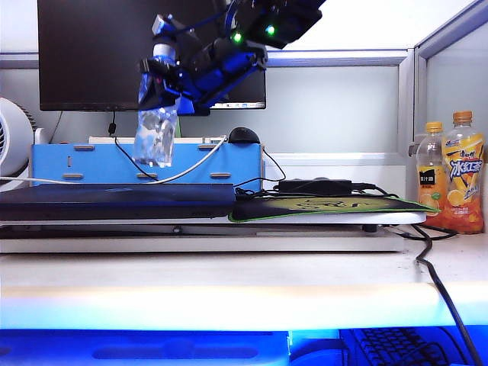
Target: Pick up the mineral water bottle and place it on the laptop.
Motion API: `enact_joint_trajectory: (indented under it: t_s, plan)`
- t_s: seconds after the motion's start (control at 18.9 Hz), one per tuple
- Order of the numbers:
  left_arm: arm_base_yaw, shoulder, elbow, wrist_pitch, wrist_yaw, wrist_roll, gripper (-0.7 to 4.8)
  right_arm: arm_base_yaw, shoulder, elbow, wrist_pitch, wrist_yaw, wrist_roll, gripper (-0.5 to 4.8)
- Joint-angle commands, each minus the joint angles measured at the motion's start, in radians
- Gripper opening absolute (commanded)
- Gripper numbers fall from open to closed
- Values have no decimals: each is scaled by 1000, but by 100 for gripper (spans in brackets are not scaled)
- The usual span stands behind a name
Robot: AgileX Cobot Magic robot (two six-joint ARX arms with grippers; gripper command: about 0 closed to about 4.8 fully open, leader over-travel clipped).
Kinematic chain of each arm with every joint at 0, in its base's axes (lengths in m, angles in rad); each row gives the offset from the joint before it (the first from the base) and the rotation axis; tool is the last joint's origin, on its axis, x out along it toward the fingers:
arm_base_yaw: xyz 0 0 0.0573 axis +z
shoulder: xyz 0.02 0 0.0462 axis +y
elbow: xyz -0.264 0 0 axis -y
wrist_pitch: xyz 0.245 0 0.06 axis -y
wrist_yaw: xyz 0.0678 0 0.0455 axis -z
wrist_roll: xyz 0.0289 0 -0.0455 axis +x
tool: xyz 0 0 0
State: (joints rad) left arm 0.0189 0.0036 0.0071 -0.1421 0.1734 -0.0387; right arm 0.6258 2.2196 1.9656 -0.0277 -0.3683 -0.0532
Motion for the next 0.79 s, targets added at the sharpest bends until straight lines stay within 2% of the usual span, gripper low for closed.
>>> enact_joint_trajectory:
  t_s: [0.05,0.26,0.32,0.37,0.42,0.48,0.53,0.79]
  plan:
    - [0,-2,0,-6,6,2,-2,7,12,10,22,0,-3,-1]
    - [0,-2,0,-6,6,1,-2,11,30,10,-11,4,-26,0]
    - [0,-2,0,-6,6,1,-2,11,30,10,-11,10,-31,28]
    - [0,-2,0,-6,6,2,-2,11,30,10,-10,10,-34,147]
    - [0,-2,0,-6,6,1,-2,11,30,10,-9,10,-34,348]
    - [0,-2,0,-6,6,2,-2,11,30,10,-10,10,-34,445]
    - [0,-2,0,-6,6,2,-2,11,30,11,-9,9,-34,478]
    - [0,-2,0,-6,6,1,-2,11,15,13,42,8,-39,479]
